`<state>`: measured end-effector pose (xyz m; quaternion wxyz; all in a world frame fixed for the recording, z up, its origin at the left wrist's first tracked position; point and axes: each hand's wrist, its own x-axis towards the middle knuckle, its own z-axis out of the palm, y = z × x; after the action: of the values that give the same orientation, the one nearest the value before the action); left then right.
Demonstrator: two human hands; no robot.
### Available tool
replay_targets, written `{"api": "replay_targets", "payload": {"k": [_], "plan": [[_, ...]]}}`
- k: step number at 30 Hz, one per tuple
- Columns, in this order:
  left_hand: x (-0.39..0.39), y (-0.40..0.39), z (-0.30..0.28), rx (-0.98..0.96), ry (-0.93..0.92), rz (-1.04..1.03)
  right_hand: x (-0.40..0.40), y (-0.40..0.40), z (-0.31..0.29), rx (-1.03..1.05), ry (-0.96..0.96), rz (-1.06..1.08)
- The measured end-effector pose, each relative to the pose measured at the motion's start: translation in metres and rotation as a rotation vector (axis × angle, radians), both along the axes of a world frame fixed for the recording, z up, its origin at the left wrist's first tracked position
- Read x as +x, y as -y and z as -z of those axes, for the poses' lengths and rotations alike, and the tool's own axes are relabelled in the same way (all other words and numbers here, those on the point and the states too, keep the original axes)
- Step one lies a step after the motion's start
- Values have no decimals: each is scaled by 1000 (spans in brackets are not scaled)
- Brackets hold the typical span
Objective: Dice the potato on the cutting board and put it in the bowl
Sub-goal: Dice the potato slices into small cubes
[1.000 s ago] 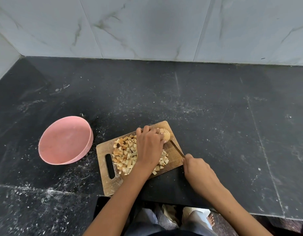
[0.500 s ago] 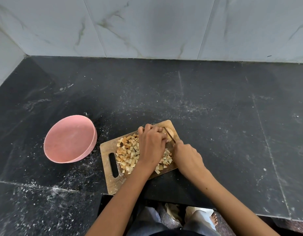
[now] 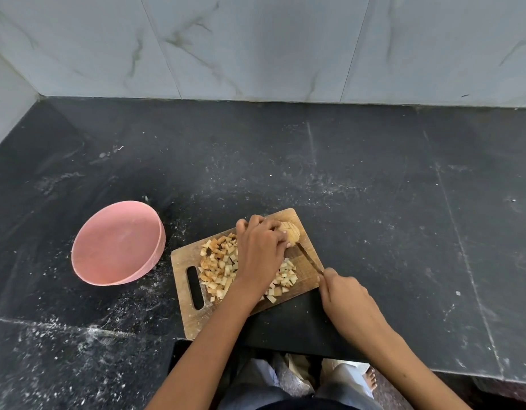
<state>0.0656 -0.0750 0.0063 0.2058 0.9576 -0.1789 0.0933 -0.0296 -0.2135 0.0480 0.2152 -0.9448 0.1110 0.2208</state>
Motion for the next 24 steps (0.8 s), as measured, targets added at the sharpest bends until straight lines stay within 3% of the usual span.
{"api": "replay_targets", "payload": {"k": [3, 13, 24], "plan": [[-2, -2, 0, 6, 20, -3, 13, -3, -3, 58, 90, 44], [-4, -3, 0, -37, 17, -34, 56, -24, 18, -45, 79, 6], [-6, 2, 0, -13, -13, -80, 10, -10, 2, -132, -138, -49]]}}
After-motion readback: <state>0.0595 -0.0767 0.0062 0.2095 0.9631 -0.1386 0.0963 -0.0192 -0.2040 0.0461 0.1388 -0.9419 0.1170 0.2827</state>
